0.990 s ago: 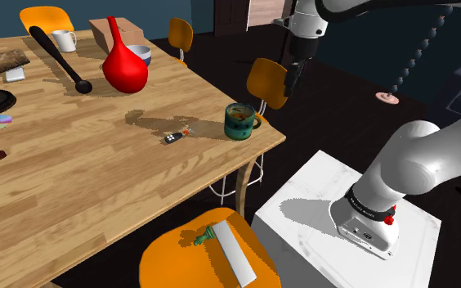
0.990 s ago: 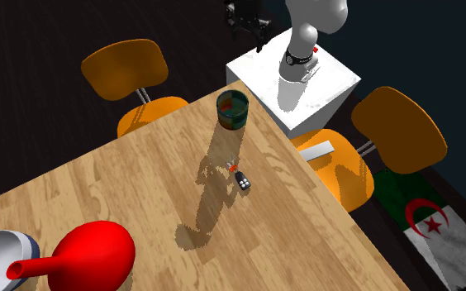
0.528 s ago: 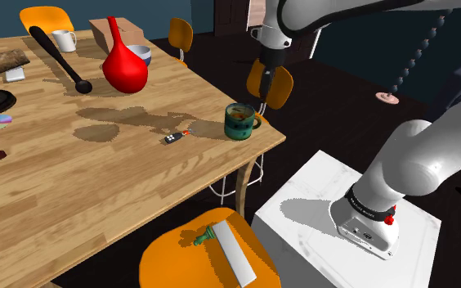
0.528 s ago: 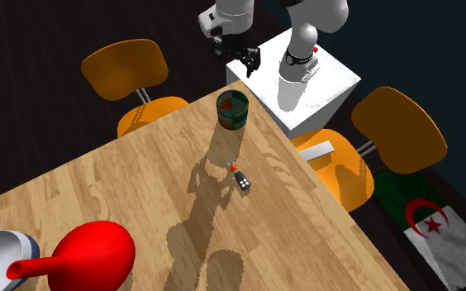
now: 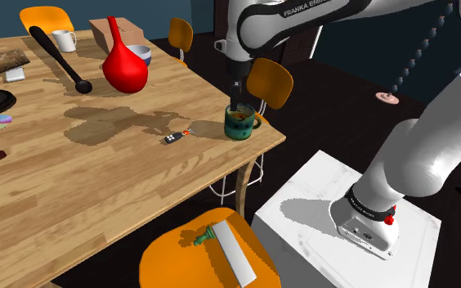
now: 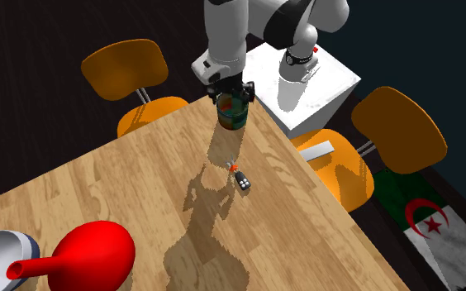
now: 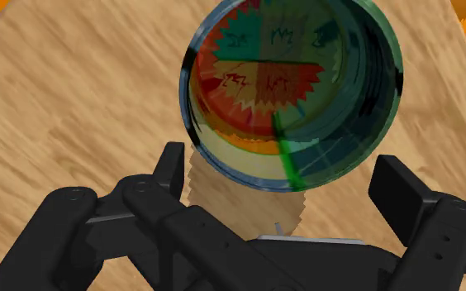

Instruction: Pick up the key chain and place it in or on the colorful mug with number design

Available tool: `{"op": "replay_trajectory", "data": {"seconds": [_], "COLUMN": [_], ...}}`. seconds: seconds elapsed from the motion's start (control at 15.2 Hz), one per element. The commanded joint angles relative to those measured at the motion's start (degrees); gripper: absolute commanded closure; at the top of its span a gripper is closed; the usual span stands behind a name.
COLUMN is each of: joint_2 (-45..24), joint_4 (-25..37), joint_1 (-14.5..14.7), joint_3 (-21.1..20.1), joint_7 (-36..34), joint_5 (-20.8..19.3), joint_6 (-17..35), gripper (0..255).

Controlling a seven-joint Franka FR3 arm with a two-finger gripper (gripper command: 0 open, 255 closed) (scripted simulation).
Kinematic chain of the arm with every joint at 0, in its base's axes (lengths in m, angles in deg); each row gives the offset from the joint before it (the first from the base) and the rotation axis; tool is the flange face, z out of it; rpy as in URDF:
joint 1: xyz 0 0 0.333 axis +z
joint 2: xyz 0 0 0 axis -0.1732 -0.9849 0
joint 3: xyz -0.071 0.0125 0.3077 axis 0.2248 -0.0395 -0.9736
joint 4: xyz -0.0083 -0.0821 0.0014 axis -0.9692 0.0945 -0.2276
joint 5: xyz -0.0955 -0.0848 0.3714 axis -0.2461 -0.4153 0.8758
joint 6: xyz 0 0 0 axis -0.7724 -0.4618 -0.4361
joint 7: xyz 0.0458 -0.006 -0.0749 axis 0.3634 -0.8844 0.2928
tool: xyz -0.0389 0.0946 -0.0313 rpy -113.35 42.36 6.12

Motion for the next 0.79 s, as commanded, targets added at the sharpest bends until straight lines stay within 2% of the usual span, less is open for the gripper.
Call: {"op": "replay_trajectory", "data": {"seconds": [0.0,0.73], "joint_2": [-3.79,-23.15], "joint_4": [2.95,20.14], "joint_1": [0.63,5.23], "joint_3": [-0.51,-4.93], "joint_7": [2.29,10.98], "joint_5": [-0.17,-3.03], "joint_6": [1.23,5.15], "gripper": [0,0]}}
